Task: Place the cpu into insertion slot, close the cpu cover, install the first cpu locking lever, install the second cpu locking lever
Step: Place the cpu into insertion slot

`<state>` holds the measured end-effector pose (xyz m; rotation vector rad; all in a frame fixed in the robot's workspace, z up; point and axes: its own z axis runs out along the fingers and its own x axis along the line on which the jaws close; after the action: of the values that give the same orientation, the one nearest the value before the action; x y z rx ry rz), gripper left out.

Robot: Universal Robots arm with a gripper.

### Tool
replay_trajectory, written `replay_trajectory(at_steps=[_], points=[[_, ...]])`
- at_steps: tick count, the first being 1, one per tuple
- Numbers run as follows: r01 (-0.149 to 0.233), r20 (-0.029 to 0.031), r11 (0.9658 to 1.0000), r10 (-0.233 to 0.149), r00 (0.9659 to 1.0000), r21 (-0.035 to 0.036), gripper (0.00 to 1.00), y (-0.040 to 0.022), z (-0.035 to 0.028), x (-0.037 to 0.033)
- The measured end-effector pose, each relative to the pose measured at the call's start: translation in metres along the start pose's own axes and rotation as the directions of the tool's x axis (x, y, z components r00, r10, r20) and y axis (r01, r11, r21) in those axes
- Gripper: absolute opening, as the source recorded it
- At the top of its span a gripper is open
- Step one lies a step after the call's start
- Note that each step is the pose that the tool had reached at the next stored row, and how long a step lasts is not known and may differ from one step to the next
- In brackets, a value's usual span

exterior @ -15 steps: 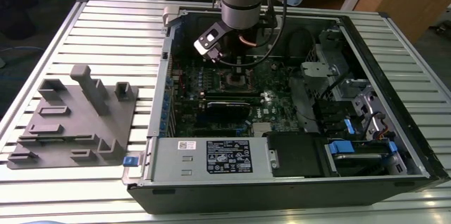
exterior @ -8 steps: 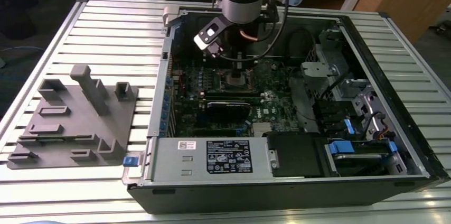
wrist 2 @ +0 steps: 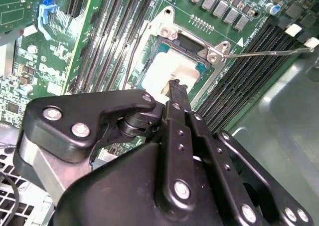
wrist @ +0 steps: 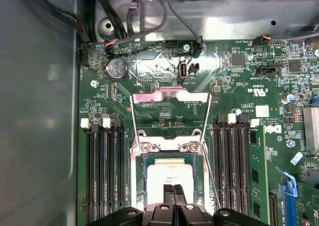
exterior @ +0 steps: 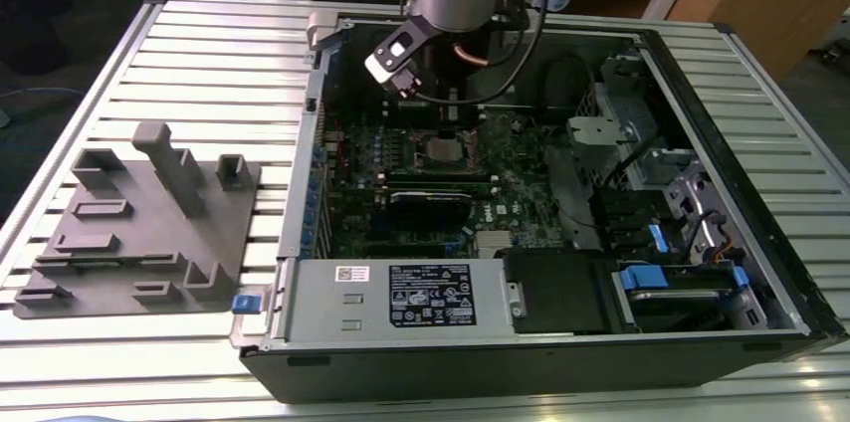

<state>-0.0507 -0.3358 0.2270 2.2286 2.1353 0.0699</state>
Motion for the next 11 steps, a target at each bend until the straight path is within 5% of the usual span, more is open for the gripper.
replay_trajectory(at_steps=[11], points=[[0.000,0.0004,1.0000,0.000,1.0000,0.0001,0.11,0.0018,-0.0026,0.0000]])
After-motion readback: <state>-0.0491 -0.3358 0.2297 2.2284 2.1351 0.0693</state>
